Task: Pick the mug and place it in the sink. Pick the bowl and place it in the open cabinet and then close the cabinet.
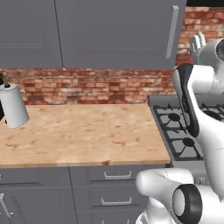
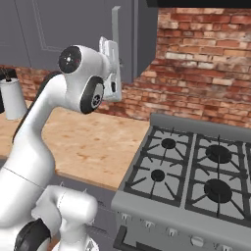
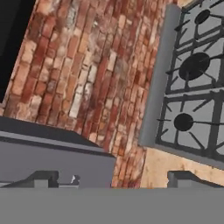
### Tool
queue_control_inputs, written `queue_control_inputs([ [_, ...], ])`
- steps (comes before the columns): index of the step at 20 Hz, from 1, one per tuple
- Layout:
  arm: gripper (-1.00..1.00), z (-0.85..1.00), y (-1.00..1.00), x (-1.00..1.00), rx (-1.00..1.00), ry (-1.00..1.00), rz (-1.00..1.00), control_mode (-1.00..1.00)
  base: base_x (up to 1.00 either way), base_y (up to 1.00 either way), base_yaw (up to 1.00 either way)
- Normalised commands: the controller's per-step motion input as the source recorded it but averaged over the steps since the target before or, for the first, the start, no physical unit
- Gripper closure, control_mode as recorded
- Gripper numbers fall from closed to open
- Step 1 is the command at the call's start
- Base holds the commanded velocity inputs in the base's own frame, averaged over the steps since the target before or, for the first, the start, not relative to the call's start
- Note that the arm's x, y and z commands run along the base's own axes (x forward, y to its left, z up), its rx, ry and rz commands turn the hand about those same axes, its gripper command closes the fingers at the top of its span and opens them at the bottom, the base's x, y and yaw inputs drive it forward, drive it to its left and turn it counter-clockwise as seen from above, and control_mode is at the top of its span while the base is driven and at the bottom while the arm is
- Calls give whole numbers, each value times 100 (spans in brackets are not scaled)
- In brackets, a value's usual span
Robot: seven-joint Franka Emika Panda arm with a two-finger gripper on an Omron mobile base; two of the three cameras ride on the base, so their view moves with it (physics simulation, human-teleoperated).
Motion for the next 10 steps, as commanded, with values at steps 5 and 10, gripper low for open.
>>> queue_control_inputs([
  [5,-100,6,11,-3,-6,-11,34,-100,0,0,0],
  [10,-100,1,2,0,-27,-2,41,-100,0,0,0],
])
